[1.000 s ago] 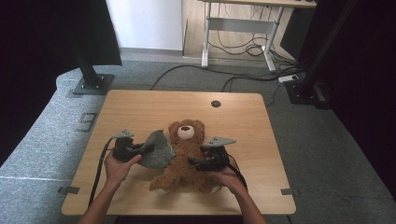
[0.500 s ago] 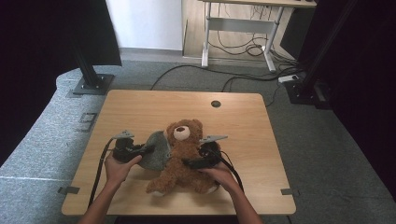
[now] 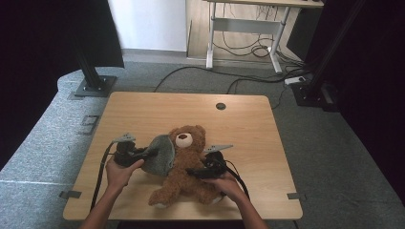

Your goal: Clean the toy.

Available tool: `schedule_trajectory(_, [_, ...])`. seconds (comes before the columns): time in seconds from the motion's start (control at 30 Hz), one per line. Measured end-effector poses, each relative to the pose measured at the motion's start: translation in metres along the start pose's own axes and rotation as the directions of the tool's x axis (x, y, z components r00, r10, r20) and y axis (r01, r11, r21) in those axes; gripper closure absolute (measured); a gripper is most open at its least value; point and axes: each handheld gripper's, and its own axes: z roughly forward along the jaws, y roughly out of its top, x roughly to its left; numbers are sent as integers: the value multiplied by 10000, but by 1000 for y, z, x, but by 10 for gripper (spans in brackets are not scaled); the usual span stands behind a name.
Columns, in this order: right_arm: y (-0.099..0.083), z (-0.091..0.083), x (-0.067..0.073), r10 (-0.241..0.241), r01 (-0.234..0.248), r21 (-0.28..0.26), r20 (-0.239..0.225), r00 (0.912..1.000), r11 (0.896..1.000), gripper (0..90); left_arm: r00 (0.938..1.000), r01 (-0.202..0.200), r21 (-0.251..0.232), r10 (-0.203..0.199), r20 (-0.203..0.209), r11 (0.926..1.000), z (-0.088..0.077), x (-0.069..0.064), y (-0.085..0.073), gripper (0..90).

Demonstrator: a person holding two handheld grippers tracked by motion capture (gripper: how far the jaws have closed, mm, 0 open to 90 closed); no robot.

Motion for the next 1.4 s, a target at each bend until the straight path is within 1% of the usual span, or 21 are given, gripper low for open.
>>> schedule_trajectory(0.1, [-5,-2,6,-70,70,-39,-84,9999,10000,340,9999,-110,-97,111,108,9999,-4,-4,3,723])
schedule_trajectory(0.2, [-11,-3,11,4,-5,-194,-79,10000,9998,342,9995,-151,-236,157,277,9996,-5,-7,5,723])
schedule_trajectory(0.27, [-13,-3,11,72,-74,-303,-48,10000,9995,346,9983,-52,-358,73,586,9993,-5,-9,7,723])
schedule_trajectory(0.3, [-14,-3,10,85,-87,-327,-59,9999,9994,348,9976,-10,-380,36,687,9993,-4,-10,8,723])
schedule_trajectory(0.33, [-14,-3,10,99,-102,-345,-68,9999,9994,350,9972,-52,-378,80,739,9993,-3,-12,9,723])
schedule_trajectory(0.47, [-14,-3,10,103,-106,-356,-80,9999,9993,353,9941,-310,-401,350,1022,9987,5,-21,16,723])
schedule_trajectory(0.67, [-15,-3,9,134,-139,-455,-114,9998,9989,357,9886,-231,-457,296,1478,9987,14,-26,20,725])
schedule_trajectory(0.7, [-15,-2,9,141,-146,-472,-119,9998,9988,356,9868,-272,-452,341,1581,9986,16,-27,21,725])
schedule_trajectory(0.8, [-15,-2,8,177,-185,-504,-150,9997,9986,357,9845,-414,-370,471,1690,9985,21,-32,23,726])
schedule_trajectory(0.9, [-15,-2,8,200,-210,-520,-200,9996,9984,357,9825,-569,-253,605,1763,9981,29,-38,27,727])
schedule_trajectory(1.0, [-15,-2,8,211,-221,-550,-184,9996,9982,358,9803,-593,-115,604,1882,9982,39,-43,29,727])
schedule_trajectory(1.07, [-16,-2,8,224,-234,-573,-189,9996,9981,359,9801,-705,43,685,1865,9975,46,-46,30,727])
schedule_trajectory(1.2, [-18,-2,7,283,-298,-658,-237,9993,9974,360,9795,-800,236,741,1875,9965,55,-51,30,727])
schedule_trajectory(1.27, [-19,-2,5,331,-349,-695,-265,9991,9970,361,9808,-825,312,756,1798,9961,58,-52,30,728])
schedule_trajectory(1.4, [-20,-3,5,392,-414,-738,-309,9988,9964,365,9878,-827,384,768,1358,9958,58,-49,31,733])
